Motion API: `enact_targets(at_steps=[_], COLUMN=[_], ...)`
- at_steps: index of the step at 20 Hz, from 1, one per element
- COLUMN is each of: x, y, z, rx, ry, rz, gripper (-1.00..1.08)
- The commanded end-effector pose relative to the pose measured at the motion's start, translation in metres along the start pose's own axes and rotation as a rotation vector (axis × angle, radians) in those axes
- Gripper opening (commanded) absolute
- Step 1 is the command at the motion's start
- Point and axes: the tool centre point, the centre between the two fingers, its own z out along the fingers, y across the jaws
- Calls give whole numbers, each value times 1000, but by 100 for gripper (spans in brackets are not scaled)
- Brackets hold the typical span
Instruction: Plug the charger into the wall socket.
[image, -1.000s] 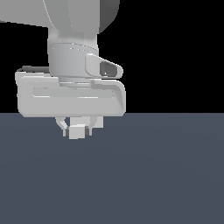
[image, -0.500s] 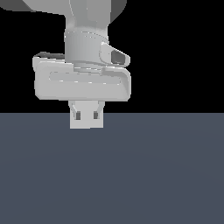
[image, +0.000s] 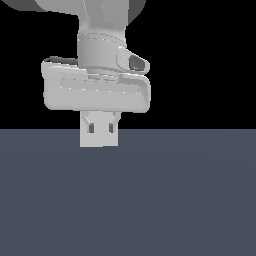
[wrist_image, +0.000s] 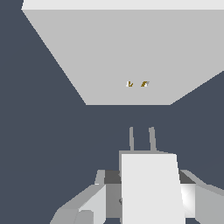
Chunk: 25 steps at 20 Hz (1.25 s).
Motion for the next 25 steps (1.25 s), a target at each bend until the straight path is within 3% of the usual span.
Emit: enact_targets(at_steps=[1,17,25], x=[0,42,49], y=[0,0,0], z=[0,12,13], rx=[0,0,0], ry=[0,0,-1], rz=[0,-1,-1], gripper=[-100,-100,-100])
